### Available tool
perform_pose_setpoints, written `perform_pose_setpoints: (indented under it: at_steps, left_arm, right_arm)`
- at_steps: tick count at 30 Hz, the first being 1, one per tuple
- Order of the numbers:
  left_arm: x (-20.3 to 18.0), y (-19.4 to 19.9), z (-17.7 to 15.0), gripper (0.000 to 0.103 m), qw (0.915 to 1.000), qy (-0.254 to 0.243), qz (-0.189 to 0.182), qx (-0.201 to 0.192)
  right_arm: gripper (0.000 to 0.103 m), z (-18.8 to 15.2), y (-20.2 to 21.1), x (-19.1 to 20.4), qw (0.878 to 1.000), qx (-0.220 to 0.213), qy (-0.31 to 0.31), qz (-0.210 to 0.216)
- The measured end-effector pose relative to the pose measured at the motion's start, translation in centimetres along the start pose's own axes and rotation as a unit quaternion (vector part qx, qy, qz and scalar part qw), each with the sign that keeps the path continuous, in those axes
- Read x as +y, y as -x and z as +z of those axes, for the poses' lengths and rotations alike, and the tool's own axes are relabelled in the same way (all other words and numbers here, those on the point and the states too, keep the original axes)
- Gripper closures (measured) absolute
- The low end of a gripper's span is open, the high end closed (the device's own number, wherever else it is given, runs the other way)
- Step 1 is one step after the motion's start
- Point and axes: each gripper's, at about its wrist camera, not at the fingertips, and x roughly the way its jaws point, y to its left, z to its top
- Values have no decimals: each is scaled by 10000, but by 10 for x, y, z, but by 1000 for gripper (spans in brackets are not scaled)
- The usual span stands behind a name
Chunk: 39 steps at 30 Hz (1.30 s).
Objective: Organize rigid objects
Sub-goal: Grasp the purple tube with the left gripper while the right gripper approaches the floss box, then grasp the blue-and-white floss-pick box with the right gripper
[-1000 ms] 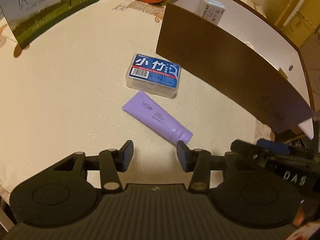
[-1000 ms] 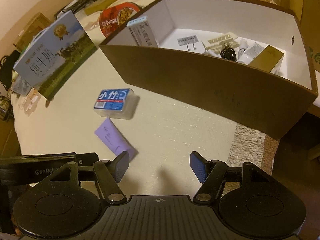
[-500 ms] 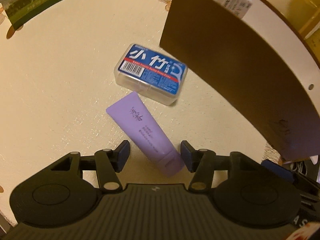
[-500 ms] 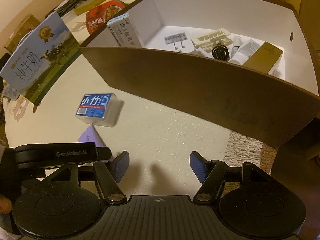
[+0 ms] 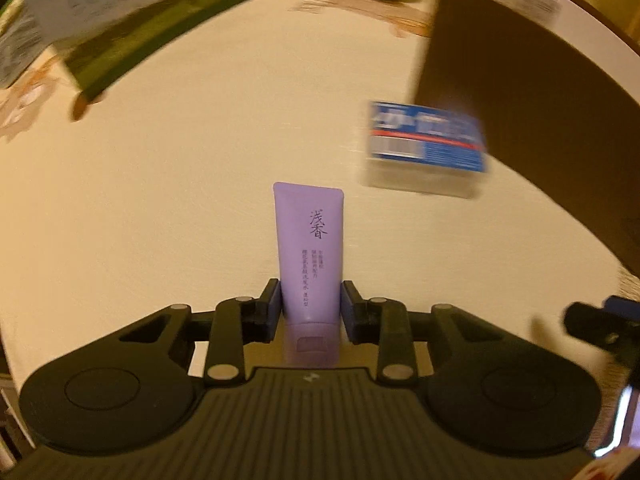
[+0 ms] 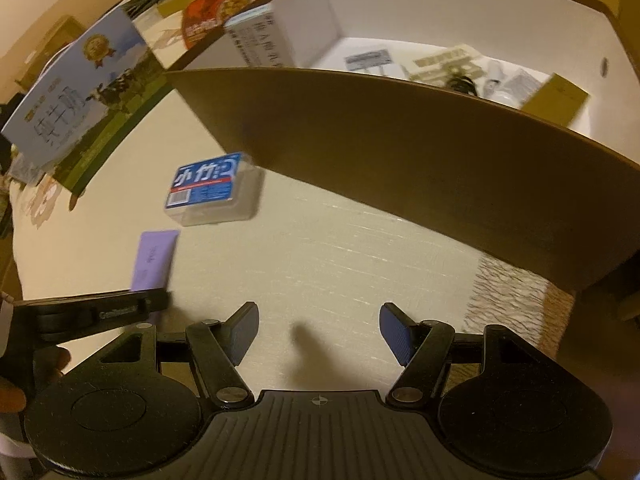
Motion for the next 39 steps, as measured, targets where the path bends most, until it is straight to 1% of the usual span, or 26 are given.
perform_pose_setpoints:
  at_steps: [3, 5, 8, 11, 14, 19, 21, 23, 25, 26, 27, 28, 30, 32, 36, 37, 39]
  left_arm:
    - [25, -3, 1, 75, 9997, 148, 213, -10]
    - [42, -6, 2, 75, 9993, 286, 244, -7]
    - [58, -7, 4, 75, 9988, 398, 281, 4]
    - [66, -8, 8, 75, 9985, 483, 238, 24]
    - [67, -8, 9, 75, 9985, 512, 211, 20]
    - [70, -10, 14, 75, 9984, 535, 154, -28]
    - [71, -11, 16, 75, 9984, 548, 131, -44]
    - [75, -12, 18, 75, 9982, 591, 118, -55]
    - [79, -13, 19, 75, 9978, 648, 128, -61]
    - [81, -13, 20, 75, 9976, 677, 140, -65]
    - [84, -14, 20, 75, 9974, 703, 150, -64]
    - [86, -15, 21, 75, 9973, 719, 149, -63]
    - [89, -15, 23, 75, 9972, 740, 123, -65]
    - [90, -16, 25, 75, 9973, 718, 114, -64]
    - [90, -18, 28, 75, 9974, 710, 83, -62]
    - [90, -18, 29, 75, 9974, 710, 73, -63]
    - [90, -18, 29, 75, 9975, 706, 60, -71]
  right_arm:
    - [39, 5, -7, 12, 9999, -34, 104, 103]
    - [39, 10, -12, 23, 9996, -88, 216, 182]
    - [39, 22, -22, 37, 9981, -240, 467, 322]
    - [39, 38, -38, 46, 9962, -317, 690, 429]
    - [39, 52, -57, 50, 9946, -352, 876, 432]
    - [39, 63, -78, 60, 9917, -420, 1122, 463]
    - [39, 63, -81, 68, 9896, -438, 1243, 580]
    - [39, 60, -83, 80, 9859, -355, 1411, 828]
    - [39, 56, -80, 91, 9792, -247, 1616, 1203]
    - [39, 53, -78, 96, 9753, -233, 1785, 1282]
    - [39, 52, -77, 102, 9731, -276, 1943, 1202]
    - [39, 52, -76, 107, 9715, -380, 2107, 1022]
    - [39, 55, -77, 112, 9692, -531, 2289, 736]
    - [39, 58, -82, 114, 9673, -584, 2422, 475]
    - [38, 66, -102, 113, 9637, -424, 2617, 317]
    - [38, 65, -105, 114, 9619, -443, 2689, 208]
    - [37, 65, -110, 113, 9584, -462, 2813, 148]
